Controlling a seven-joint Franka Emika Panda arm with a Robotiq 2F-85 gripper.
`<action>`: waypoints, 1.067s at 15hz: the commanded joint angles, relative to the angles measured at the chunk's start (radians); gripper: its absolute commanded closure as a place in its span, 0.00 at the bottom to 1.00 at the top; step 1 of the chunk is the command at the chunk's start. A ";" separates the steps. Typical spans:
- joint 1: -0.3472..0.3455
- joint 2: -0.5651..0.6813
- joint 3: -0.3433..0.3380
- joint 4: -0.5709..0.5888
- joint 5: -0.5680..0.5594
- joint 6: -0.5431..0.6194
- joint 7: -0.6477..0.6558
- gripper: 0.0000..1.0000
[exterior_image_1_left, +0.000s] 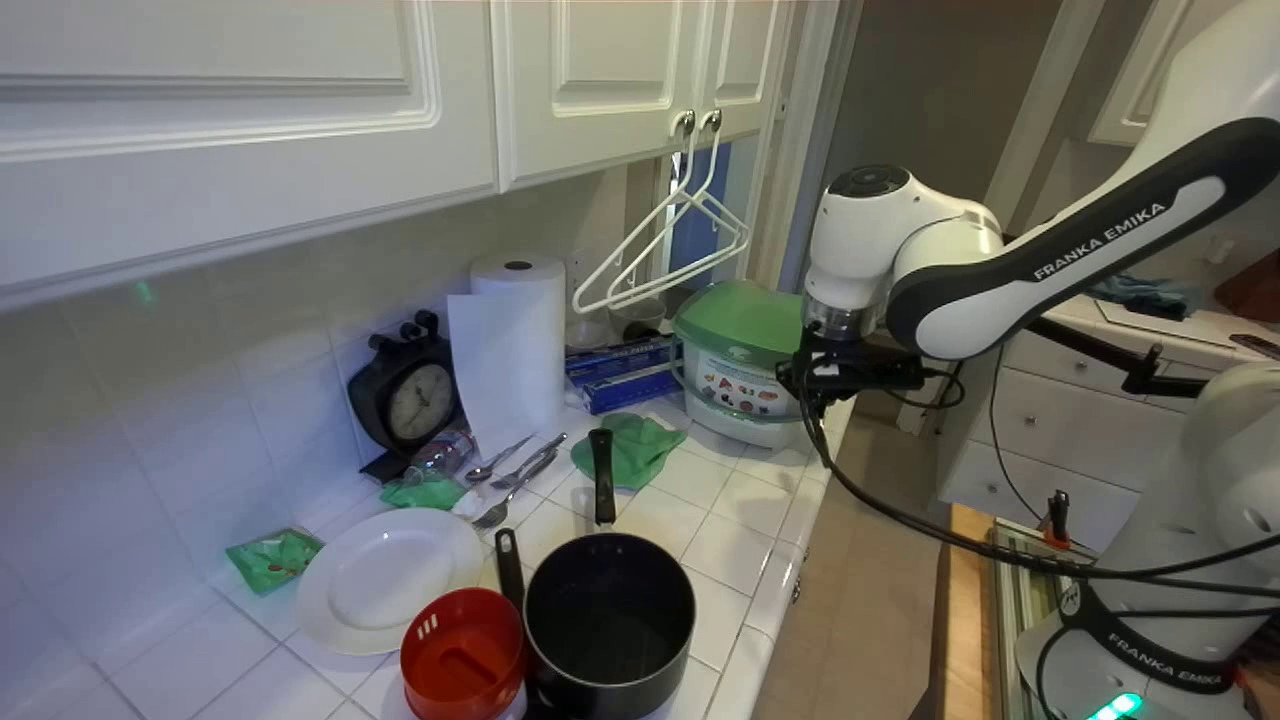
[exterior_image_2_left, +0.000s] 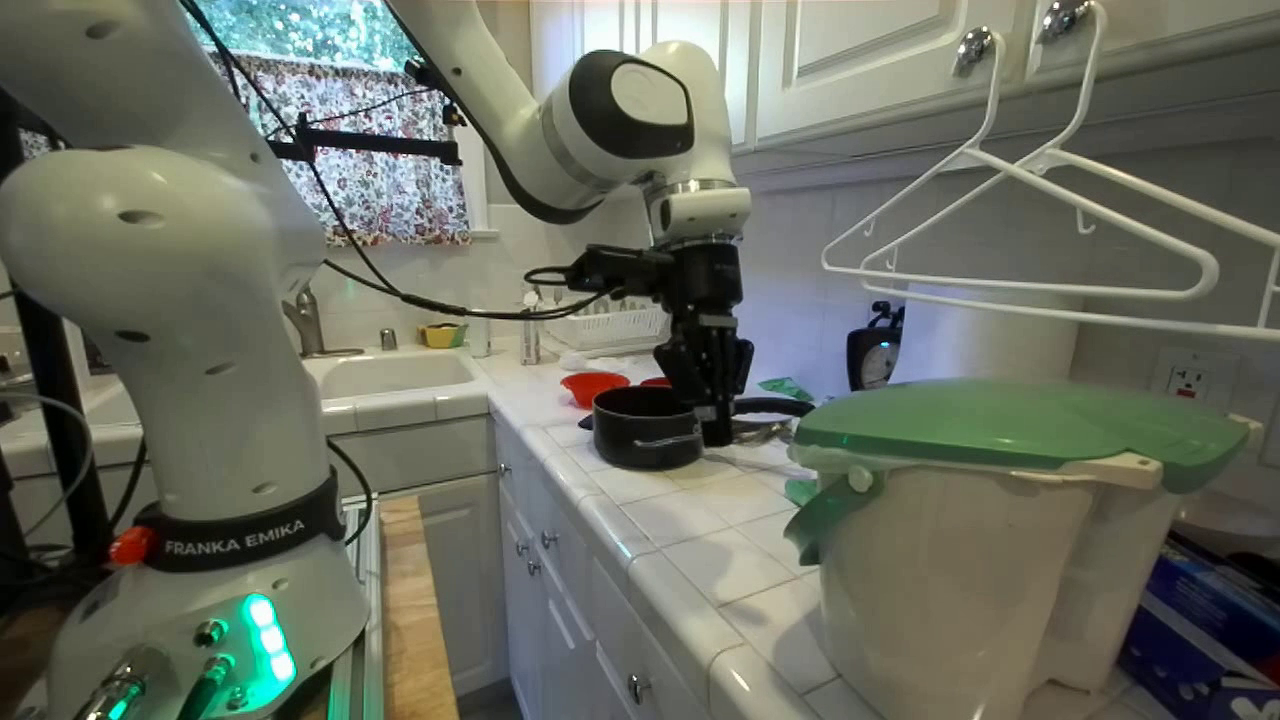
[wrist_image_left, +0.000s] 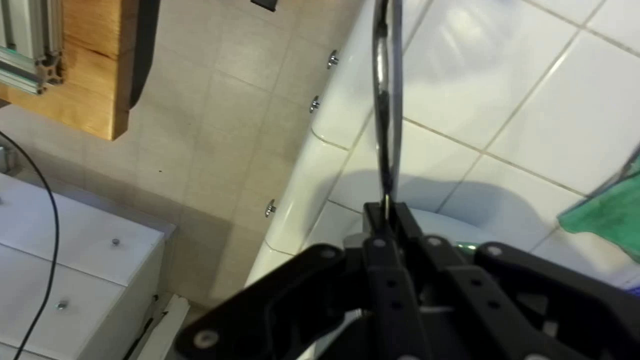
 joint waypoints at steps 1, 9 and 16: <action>-0.027 0.039 -0.007 0.036 -0.002 0.101 0.014 0.97; -0.038 0.188 -0.048 0.111 0.062 0.275 -0.018 0.97; -0.024 0.241 -0.086 0.130 0.080 0.308 -0.017 0.97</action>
